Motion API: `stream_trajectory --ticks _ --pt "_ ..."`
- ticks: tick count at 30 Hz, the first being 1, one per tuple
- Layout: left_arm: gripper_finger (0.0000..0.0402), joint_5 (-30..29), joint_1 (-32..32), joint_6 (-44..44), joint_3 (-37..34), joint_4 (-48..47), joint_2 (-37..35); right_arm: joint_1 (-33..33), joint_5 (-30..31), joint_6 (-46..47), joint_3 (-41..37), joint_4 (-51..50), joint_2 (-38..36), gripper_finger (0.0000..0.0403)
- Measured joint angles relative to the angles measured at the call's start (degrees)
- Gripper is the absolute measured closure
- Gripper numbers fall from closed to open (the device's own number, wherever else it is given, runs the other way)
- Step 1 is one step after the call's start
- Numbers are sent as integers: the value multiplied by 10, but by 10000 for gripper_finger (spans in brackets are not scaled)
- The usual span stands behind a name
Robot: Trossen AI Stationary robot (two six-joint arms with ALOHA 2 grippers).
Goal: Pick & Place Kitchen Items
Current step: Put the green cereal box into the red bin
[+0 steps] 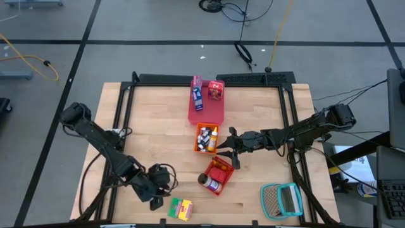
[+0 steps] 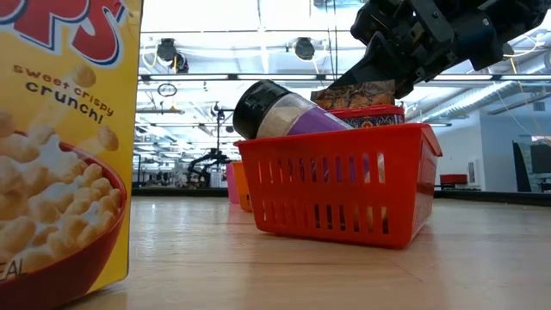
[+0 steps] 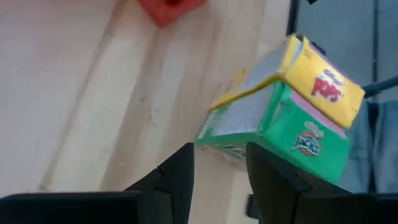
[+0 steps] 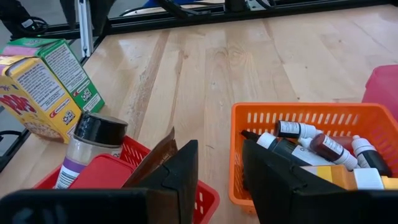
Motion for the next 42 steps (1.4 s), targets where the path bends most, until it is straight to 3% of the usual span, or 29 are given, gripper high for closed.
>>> stream_trajectory --ticks 8,21,36,39,42 --pt "256 29 0 27 -25 91 0 0 0 0 0 0 0 287" --pt "256 12 -6 118 -29 128 2 0 0 0 0 0 0 287" --pt "259 42 -2 134 -28 208 81 0 0 0 0 0 0 287" --pt "288 58 -2 121 -28 198 83 0 0 0 0 0 0 287" --pt "347 60 -2 133 -28 197 83 0 0 0 0 0 0 287"
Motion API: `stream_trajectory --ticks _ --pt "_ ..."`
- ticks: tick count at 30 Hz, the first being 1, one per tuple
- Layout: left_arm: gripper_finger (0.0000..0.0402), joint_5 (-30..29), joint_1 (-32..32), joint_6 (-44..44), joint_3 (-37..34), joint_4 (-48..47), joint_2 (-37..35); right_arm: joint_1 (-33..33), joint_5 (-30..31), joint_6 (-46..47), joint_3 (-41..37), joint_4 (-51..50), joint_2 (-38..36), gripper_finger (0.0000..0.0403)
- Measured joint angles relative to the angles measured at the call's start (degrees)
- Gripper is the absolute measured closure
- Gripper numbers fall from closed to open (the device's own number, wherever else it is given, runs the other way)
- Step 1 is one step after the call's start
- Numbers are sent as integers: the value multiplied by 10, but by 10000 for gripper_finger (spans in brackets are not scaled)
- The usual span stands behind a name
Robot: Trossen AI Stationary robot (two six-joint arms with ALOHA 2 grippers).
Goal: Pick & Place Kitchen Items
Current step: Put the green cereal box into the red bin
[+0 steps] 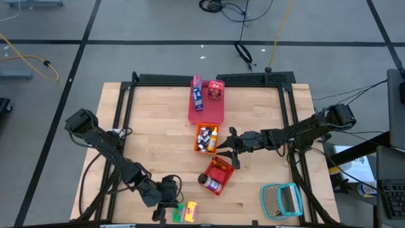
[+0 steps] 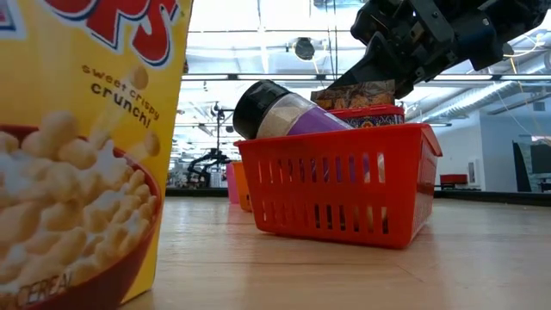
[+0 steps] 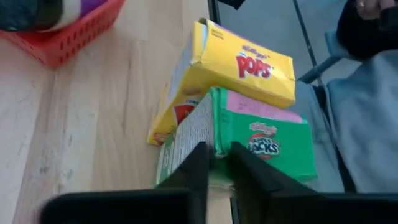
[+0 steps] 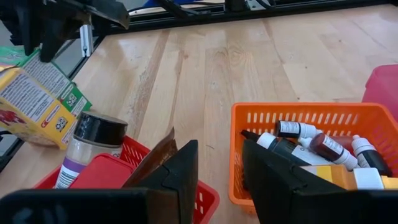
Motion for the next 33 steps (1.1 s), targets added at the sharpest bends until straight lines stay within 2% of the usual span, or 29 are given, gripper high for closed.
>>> stream_trajectory --ticks 3,12,22,27,33 --pt "390 3 -1 17 0 0 -1 0 1 6 0 0 0 287" --pt "396 -1 0 25 -1 -14 -13 0 1 10 0 0 0 287" --pt "399 -61 16 61 -3 -126 -127 0 2 10 0 0 0 287" --pt "400 -99 59 102 -3 -154 -195 0 2 10 0 0 0 287" --pt "400 -145 140 145 -2 -166 -260 0 2 10 0 0 0 287"
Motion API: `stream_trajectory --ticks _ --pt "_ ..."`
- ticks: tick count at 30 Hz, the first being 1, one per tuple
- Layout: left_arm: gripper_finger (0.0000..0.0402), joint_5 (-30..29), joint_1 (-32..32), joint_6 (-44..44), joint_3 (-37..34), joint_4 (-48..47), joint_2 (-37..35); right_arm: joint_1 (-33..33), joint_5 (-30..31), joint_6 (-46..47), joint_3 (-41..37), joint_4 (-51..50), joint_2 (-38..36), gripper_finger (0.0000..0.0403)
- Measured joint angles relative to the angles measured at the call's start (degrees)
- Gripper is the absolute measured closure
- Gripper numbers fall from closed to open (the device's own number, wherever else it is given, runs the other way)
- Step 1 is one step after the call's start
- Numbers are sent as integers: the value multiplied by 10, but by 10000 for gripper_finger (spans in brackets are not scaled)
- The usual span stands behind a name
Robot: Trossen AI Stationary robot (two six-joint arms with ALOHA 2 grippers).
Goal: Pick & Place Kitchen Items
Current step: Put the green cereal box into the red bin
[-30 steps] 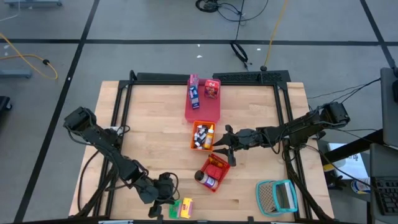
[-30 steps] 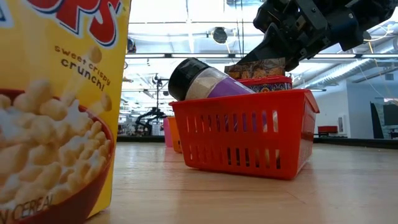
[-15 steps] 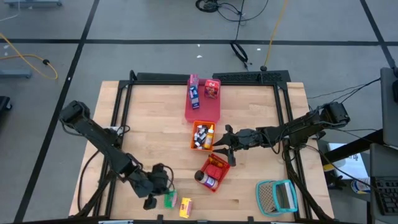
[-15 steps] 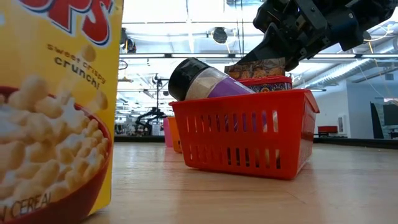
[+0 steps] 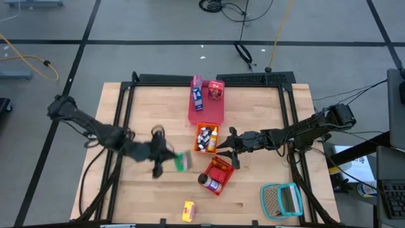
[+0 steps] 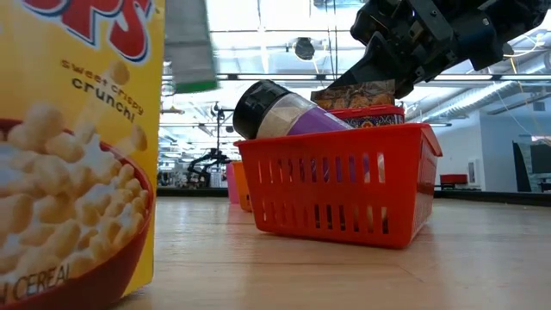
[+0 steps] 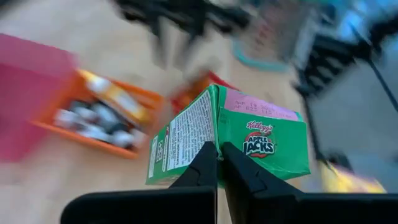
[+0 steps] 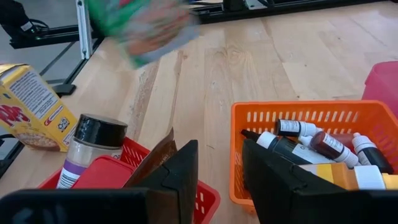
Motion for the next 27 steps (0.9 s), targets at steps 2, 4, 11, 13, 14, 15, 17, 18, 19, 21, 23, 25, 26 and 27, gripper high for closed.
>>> stream_trajectory --ticks 2,4,11,13,14,15,17,18,19,21,23,25,26,27 --pt "399 -16 36 -12 0 1 -11 0 0 0 0 0 0 287" --pt "399 -36 71 -41 0 0 -16 0 0 0 0 0 0 287" --pt "400 -30 175 -52 0 66 -16 0 0 0 0 0 0 287" --pt "400 -23 198 -44 0 96 -15 0 0 0 0 0 0 287" --pt "400 -21 208 -42 0 111 -14 0 0 0 0 0 0 287" --pt "400 -21 218 -39 0 125 -14 0 0 0 0 0 0 287" --pt "400 -21 237 -33 1 147 -15 0 0 0 0 0 0 287" --pt "400 -21 246 -33 1 152 -15 0 0 0 0 0 0 287" --pt "400 -20 256 -33 1 156 -13 0 0 0 0 0 0 287" --pt "400 -7 276 -34 1 169 -7 0 0 0 0 0 0 287" --pt "400 9 295 -41 1 172 -2 0 0 0 0 0 0 287" --pt "400 22 313 -48 2 190 9 0 0 -1 0 0 0 287" --pt "400 27 321 -48 2 192 14 0 0 -2 0 0 0 287" --pt "400 28 329 -49 1 193 20 0 0 -2 0 0 0 287"
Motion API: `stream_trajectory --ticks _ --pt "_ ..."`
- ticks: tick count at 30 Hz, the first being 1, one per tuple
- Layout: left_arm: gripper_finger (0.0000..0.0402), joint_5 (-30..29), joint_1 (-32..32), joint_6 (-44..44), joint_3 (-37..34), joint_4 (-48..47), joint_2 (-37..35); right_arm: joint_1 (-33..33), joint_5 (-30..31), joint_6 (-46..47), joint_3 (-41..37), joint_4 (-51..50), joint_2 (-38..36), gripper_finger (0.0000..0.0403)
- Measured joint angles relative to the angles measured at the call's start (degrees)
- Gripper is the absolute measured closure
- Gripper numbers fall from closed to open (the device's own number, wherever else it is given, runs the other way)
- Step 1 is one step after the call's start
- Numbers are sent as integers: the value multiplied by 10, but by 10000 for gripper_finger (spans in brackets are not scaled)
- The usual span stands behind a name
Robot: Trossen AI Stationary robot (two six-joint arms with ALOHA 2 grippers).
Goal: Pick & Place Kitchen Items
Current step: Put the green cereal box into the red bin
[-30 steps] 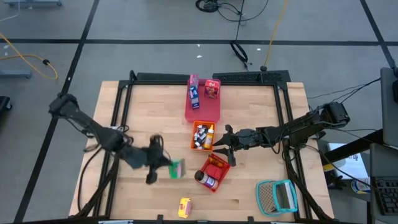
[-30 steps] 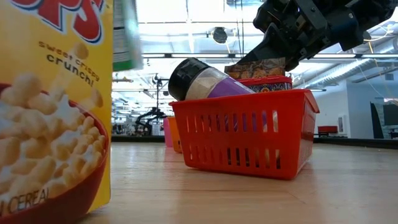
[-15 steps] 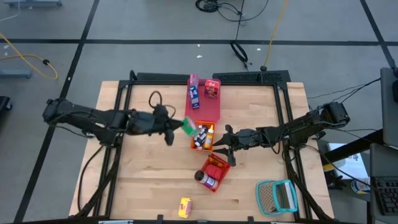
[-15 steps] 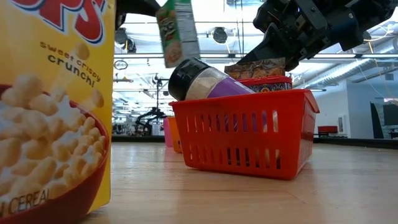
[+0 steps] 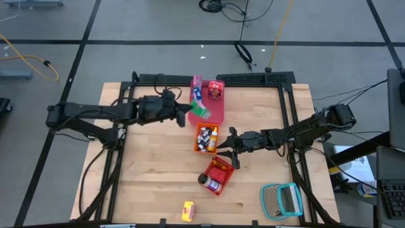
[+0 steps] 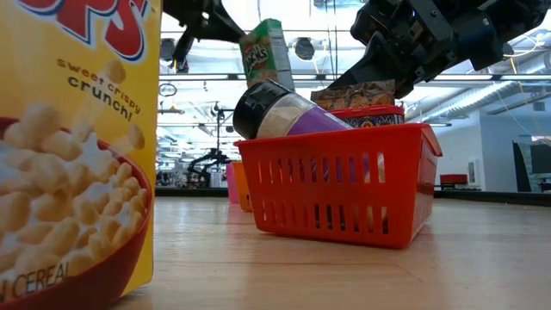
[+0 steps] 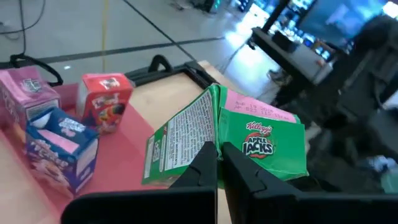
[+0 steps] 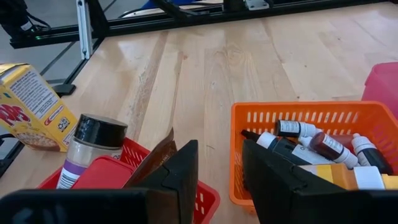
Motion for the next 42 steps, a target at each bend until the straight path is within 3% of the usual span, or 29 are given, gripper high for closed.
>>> stream_trajectory --ticks 11,18,23,29,42 --pt "400 48 93 -44 3 68 77 0 0 -1 0 0 0 287" --pt "400 67 122 -46 57 67 154 0 0 -9 0 0 0 287" --pt "400 100 132 -48 121 45 211 0 0 -9 0 0 0 287" --pt "400 84 143 -36 201 -50 271 0 0 -9 0 0 0 287" --pt "398 86 199 -122 213 -55 335 0 0 -14 0 0 0 287"
